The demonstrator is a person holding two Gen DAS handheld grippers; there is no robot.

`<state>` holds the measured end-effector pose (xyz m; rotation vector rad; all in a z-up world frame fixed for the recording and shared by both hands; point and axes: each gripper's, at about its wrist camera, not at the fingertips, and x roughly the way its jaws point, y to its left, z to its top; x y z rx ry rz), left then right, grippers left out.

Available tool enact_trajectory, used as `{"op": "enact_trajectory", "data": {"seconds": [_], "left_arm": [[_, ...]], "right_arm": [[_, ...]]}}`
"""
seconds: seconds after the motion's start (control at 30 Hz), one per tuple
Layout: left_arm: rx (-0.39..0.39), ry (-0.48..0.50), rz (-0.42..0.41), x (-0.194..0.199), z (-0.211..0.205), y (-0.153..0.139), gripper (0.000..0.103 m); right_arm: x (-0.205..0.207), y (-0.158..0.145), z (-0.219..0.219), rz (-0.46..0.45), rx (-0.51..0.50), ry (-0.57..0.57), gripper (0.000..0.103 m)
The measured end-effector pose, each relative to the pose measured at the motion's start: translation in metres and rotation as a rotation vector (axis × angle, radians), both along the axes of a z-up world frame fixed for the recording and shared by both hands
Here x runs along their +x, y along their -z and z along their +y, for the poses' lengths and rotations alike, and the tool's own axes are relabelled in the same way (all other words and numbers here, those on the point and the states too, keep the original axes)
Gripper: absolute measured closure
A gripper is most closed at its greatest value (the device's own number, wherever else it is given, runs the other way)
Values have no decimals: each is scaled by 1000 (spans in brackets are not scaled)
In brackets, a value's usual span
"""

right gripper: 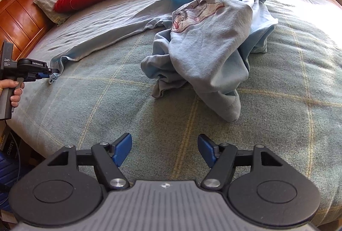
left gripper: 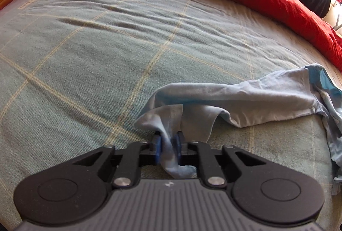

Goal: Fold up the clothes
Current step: 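Pull the sleeve with the left gripper to stretch it flat, then release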

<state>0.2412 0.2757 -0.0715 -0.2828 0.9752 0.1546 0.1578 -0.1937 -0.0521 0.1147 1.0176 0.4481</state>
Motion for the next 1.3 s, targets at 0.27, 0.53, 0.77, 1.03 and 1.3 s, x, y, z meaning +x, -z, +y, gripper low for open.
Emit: {"op": "enact_trajectory", "data": {"seconds": [0.27,0.53,0.77,1.03,1.3], "left_arm": [[129,-35,-16,-4,20,-25,99],[192,-121,16,-4,56,-33,99],[169,-193,78,-6,86,-16,94],[214,-157,114,-11,78,-21,85],[242,-73,105,-18,53,-41,74]], "right_arm": [[1,-3,-3,-11,-2,8,31],[3,-5,0,-19,0,0,31],[6,-8,-10,-26,-3,25,31],[9,-9,-19,-35,-2,37,31],[9,-18,-45,-56,16,79,31]]}}
